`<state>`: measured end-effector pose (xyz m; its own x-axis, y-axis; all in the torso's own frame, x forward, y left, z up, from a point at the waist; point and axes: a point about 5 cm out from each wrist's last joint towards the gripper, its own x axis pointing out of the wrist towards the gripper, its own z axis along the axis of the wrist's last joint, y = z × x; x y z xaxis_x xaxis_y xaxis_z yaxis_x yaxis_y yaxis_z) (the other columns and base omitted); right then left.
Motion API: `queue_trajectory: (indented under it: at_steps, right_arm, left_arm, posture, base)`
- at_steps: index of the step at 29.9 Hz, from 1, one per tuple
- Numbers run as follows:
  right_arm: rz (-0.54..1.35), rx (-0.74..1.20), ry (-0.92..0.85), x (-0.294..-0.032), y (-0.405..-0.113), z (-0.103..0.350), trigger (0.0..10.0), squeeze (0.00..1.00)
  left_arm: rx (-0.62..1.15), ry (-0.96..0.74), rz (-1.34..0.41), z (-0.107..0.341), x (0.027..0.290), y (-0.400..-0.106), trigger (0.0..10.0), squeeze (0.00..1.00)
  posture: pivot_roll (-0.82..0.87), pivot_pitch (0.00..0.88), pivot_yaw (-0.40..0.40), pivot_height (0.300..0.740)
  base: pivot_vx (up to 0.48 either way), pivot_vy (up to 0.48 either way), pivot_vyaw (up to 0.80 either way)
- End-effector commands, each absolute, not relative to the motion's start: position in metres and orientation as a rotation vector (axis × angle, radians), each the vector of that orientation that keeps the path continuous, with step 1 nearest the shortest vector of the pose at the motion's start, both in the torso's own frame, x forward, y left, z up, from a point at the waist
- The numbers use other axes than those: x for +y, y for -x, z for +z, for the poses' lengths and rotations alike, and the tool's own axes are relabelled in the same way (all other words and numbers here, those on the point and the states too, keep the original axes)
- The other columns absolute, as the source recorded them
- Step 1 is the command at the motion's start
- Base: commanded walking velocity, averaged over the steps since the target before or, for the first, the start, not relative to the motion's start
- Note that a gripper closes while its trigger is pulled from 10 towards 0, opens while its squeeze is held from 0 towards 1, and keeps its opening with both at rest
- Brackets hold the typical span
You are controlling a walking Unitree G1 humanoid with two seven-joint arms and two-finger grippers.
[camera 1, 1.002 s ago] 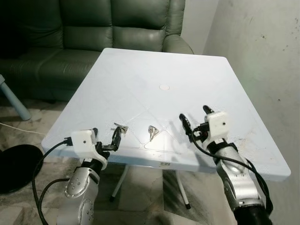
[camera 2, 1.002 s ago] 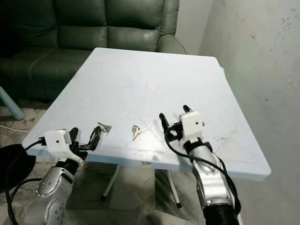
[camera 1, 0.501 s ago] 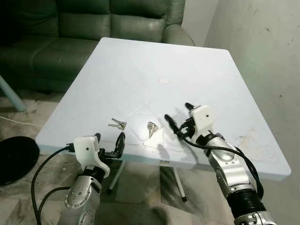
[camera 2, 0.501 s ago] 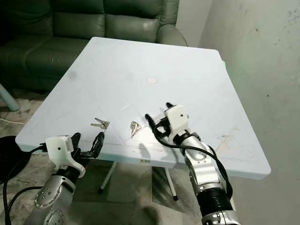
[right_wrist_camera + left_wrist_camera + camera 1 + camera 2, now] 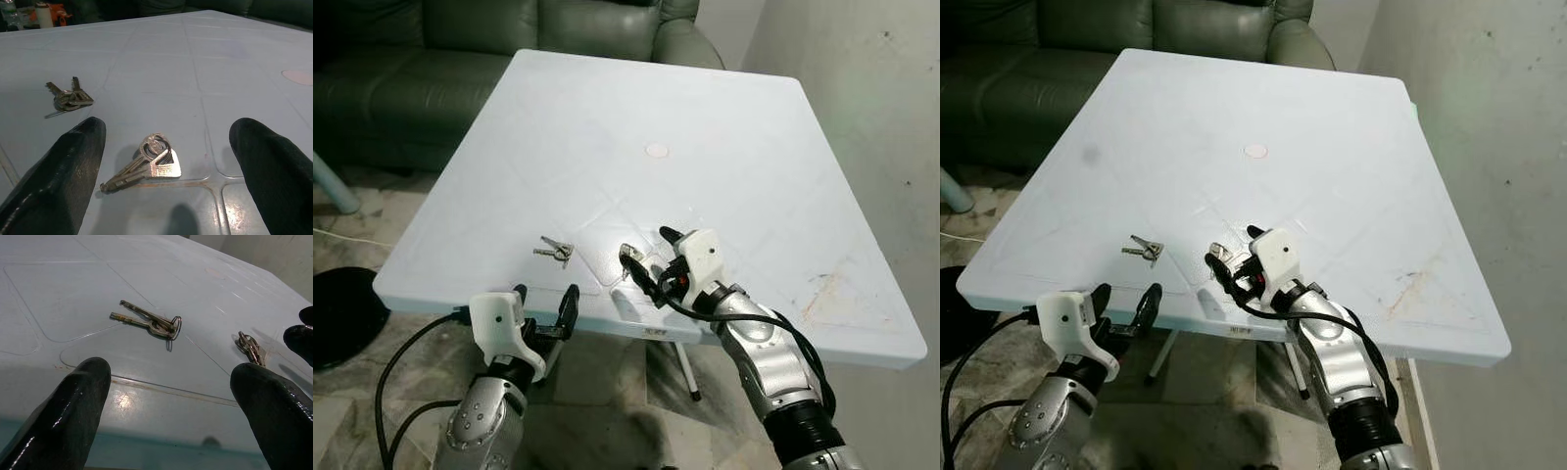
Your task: Hang keys on a hook
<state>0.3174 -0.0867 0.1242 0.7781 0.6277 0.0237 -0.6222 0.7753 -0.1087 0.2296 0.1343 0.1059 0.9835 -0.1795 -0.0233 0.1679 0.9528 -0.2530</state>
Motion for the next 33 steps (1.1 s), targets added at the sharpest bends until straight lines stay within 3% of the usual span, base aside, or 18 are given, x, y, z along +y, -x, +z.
queue_trajectory:
  at_steps: [1, 18, 33]
  right_arm:
    - [0.674, -0.045, 0.100, -0.086, -0.315, 0.123, 10.0, 0.00]
    - [0.666, -0.068, 0.146, -0.038, -0.313, 0.135, 10.0, 0.00]
    - [0.603, -0.017, 0.165, -0.028, -0.319, 0.141, 10.0, 0.00]
  left_arm:
    - [0.074, 0.254, -0.176, 0.103, 0.133, -0.227, 10.0, 0.00]
    - [0.075, 0.258, -0.171, 0.105, 0.131, -0.228, 10.0, 0.00]
    - [0.074, 0.257, -0.170, 0.105, 0.130, -0.227, 10.0, 0.00]
  posture:
    - [0.10, 0.175, -0.085, 0.740]
    - [0.12, 0.168, -0.095, 0.740]
    - [0.12, 0.164, -0.099, 0.740]
  base:
    - [0.000, 0.000, 0.00]
    - [0.000, 0.000, 0.00]
    - [0.000, 0.000, 0.00]
